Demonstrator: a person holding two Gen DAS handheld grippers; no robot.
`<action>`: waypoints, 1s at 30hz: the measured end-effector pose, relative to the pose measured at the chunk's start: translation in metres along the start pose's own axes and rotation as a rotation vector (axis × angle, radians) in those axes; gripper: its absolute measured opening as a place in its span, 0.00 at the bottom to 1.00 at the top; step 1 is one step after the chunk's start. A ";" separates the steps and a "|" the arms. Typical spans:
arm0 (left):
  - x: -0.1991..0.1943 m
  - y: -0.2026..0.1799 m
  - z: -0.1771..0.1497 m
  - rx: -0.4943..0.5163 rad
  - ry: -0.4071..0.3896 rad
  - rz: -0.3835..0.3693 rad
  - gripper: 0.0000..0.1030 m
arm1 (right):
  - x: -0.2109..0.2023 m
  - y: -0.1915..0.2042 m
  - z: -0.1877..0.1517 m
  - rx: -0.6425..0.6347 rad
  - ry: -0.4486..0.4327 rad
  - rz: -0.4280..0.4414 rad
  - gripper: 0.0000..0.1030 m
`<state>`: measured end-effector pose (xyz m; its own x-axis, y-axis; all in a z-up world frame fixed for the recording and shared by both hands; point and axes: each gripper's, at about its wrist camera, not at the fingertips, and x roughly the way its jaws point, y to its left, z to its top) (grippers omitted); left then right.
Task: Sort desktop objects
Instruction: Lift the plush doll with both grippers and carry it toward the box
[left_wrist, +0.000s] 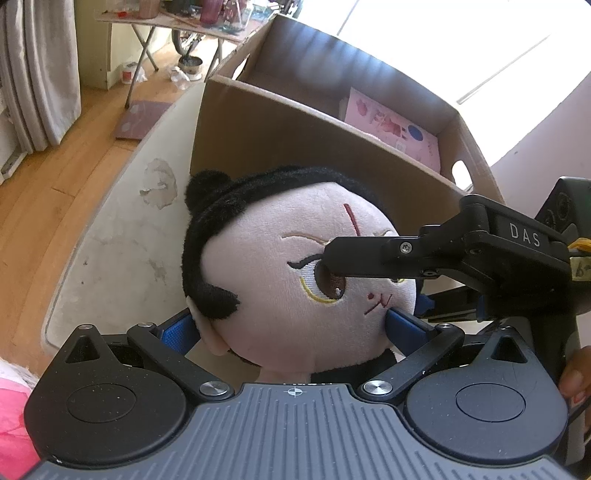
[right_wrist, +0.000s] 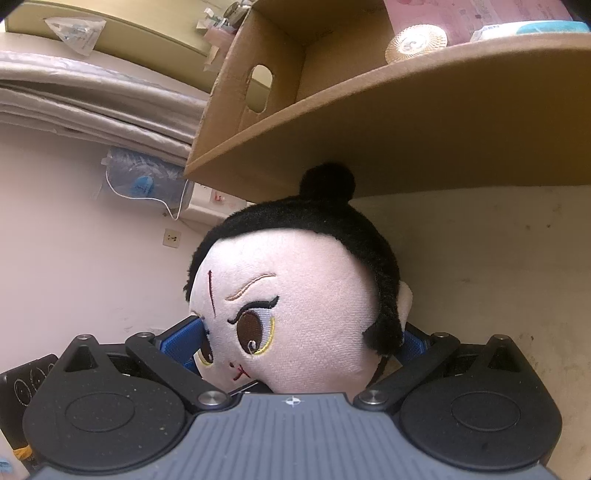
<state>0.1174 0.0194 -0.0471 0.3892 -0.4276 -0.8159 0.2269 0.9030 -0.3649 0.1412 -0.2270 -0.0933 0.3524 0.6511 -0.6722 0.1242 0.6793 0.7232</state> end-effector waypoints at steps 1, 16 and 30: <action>-0.001 0.000 0.000 0.001 -0.003 0.001 1.00 | 0.000 0.001 -0.001 -0.001 0.000 0.002 1.00; -0.033 -0.006 -0.002 0.008 -0.085 0.043 1.00 | -0.008 0.030 -0.003 -0.051 -0.010 0.053 1.00; -0.086 -0.019 0.036 0.049 -0.236 0.109 1.00 | -0.035 0.096 0.028 -0.139 -0.048 0.137 1.00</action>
<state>0.1117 0.0375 0.0459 0.6097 -0.3308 -0.7203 0.2125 0.9437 -0.2536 0.1671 -0.1940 0.0037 0.4017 0.7257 -0.5585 -0.0558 0.6281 0.7761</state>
